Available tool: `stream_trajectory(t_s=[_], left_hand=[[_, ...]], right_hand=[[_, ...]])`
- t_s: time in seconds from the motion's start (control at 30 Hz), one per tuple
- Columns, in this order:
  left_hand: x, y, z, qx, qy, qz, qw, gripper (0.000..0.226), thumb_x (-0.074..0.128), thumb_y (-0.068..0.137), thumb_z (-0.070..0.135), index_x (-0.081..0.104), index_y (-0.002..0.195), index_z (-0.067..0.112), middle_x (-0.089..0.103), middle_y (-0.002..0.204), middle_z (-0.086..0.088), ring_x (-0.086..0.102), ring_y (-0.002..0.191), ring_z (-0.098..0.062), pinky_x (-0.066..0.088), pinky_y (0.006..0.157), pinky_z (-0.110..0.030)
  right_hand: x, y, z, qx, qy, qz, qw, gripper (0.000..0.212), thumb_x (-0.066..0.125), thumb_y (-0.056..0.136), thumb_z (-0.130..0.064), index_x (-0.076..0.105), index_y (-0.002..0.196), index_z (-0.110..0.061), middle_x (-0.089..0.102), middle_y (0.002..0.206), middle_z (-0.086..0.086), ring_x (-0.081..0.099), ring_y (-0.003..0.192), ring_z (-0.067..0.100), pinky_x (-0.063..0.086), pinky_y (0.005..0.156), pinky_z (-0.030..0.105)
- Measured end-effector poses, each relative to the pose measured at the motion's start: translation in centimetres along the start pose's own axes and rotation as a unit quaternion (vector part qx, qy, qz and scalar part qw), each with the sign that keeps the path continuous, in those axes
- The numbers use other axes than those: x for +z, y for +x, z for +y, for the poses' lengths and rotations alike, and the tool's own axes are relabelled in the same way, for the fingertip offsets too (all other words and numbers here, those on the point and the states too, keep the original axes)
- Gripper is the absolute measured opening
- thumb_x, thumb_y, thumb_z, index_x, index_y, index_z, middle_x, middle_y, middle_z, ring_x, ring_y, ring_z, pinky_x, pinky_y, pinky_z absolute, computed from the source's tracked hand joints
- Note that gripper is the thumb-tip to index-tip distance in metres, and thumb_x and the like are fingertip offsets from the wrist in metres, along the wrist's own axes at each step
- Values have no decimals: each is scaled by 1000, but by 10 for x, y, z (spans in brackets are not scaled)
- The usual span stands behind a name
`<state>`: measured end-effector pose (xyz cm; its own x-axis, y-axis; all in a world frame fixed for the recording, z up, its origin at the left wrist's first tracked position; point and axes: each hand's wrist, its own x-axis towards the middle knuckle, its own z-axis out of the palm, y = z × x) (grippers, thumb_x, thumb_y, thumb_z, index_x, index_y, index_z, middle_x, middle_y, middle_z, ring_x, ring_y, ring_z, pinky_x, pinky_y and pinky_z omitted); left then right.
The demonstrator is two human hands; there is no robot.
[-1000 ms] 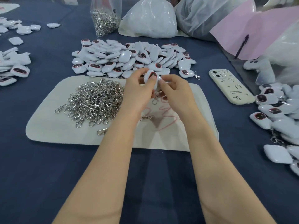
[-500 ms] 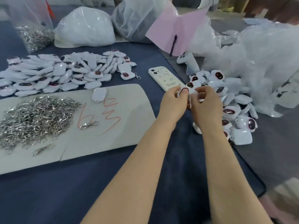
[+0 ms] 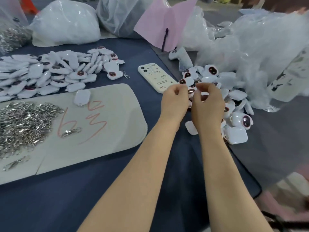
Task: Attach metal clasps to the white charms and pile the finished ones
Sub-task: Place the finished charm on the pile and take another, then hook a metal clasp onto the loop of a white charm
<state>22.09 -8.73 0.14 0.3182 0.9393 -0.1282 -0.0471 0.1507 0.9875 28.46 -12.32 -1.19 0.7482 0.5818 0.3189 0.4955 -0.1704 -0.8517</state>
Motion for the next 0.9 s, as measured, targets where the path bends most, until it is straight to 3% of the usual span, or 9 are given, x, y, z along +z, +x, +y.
stream_trajectory(t_s=[0.1, 0.2, 0.33, 0.5, 0.6, 0.67, 0.8, 0.9], left_hand=[[-33, 2, 15, 25, -39, 69, 997, 11, 50, 93, 18, 61, 92, 18, 65, 98, 0, 63, 95, -15, 53, 89, -34], [-79, 1, 29, 58, -66, 140, 986, 10, 52, 92, 15, 60, 87, 19, 61, 84, 5, 59, 79, -8, 51, 79, -27], [-150, -4, 38, 74, -84, 242, 964, 7, 55, 91, 17, 62, 93, 16, 59, 87, 4, 56, 81, -7, 47, 79, -27], [-230, -14, 30, 55, -124, 330, 934, 5, 53, 91, 16, 58, 92, 15, 54, 79, 6, 50, 70, -8, 42, 69, -23], [-259, -16, 24, 37, -158, 355, 921, 9, 51, 93, 15, 57, 100, 13, 56, 84, 5, 52, 71, -7, 44, 66, -20], [-272, -16, 21, 35, -196, 358, 912, 9, 50, 94, 13, 57, 99, 13, 57, 90, 3, 57, 78, -8, 49, 70, -19], [-277, -14, 15, 39, -242, 336, 910, 10, 49, 94, 8, 56, 99, 9, 59, 99, -4, 62, 80, -11, 55, 76, -21], [-268, -10, 10, 50, -89, 316, 943, 24, 51, 94, 13, 55, 117, 12, 60, 108, 0, 63, 95, -14, 52, 87, -27]], right_hand=[[24, -8, -26, -18, 62, -77, 995, 17, 50, 93, -15, 60, 106, -18, 61, 91, -14, 57, 80, -2, 44, 73, 10], [56, -21, -56, -51, 94, -185, 977, 14, 53, 92, -15, 62, 103, -16, 64, 90, -10, 59, 85, 2, 46, 75, 12], [108, -52, -89, -108, 76, -305, 943, 16, 56, 92, -20, 63, 105, -15, 65, 97, -5, 59, 87, 6, 42, 72, 6], [170, -83, -107, -203, -74, -359, 908, 38, 53, 92, -17, 52, 129, -15, 49, 133, 6, 45, 121, 24, 34, 102, 31], [195, -89, -102, -237, -179, -383, 875, 44, 45, 94, -18, 44, 137, -20, 40, 144, 4, 40, 129, 27, 30, 107, 37], [201, -90, -97, -239, -188, -354, 884, 40, 45, 95, -20, 47, 135, -24, 41, 144, -2, 43, 126, 25, 34, 104, 41], [199, -87, -93, -205, -104, -296, 927, 29, 45, 97, -22, 55, 125, -18, 60, 121, 2, 55, 109, 27, 43, 92, 43], [190, -86, -100, -91, 54, -290, 951, 21, 41, 99, -23, 62, 99, -17, 66, 83, 1, 66, 82, 21, 53, 76, 48]])
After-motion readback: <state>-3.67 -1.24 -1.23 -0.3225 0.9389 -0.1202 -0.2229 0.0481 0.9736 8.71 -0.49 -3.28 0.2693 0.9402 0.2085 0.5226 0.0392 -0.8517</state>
